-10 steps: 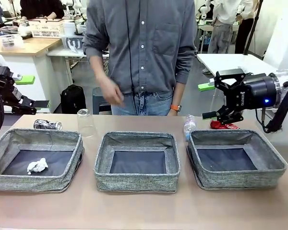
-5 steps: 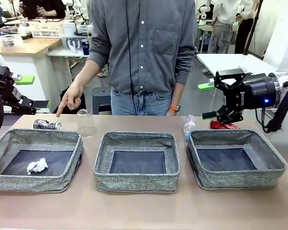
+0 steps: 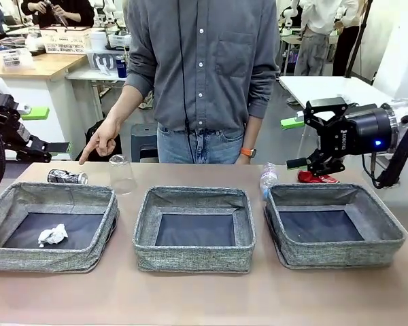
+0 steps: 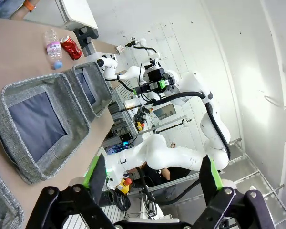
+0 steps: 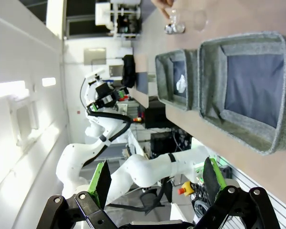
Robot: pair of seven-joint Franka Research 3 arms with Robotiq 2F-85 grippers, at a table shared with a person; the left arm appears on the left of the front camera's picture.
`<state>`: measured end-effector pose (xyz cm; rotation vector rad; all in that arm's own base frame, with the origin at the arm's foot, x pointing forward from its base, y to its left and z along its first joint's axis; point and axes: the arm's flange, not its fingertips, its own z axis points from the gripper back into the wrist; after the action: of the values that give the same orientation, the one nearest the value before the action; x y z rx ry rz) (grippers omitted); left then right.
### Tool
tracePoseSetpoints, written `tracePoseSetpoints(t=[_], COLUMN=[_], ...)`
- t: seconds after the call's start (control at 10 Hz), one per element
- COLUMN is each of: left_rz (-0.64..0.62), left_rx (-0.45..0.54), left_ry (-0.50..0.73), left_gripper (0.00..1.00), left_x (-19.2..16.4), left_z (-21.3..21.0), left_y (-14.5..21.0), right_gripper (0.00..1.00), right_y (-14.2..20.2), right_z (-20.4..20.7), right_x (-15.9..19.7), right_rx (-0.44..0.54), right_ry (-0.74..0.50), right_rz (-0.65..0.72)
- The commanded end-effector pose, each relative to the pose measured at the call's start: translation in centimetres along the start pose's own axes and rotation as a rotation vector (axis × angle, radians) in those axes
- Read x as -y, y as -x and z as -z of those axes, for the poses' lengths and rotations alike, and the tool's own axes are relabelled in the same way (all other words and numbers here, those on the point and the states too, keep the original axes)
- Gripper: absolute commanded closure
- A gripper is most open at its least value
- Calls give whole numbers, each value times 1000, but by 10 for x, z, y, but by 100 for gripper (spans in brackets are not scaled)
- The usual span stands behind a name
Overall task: Sort the waste into the appropriate baskets.
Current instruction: Pick up the waste item pointed out by the person.
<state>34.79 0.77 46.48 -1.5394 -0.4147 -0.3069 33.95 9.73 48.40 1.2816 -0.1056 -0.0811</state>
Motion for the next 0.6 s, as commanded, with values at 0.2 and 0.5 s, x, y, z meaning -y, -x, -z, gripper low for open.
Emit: tracePoseSetpoints(t=[0.2,0.5], left_rz=[0,36], left_rx=[0,-198], left_ry=[0,-731], left_gripper=[0,0], left_x=[0,-11], left_z=[0,-16], left_y=[0,-33], right_gripper=[0,0], right_y=[-1,-1], right_z=[1,1], right_x=[-6,-6], right_rx=[6,6], right_ry=[-24,-24], right_rz=[11,11])
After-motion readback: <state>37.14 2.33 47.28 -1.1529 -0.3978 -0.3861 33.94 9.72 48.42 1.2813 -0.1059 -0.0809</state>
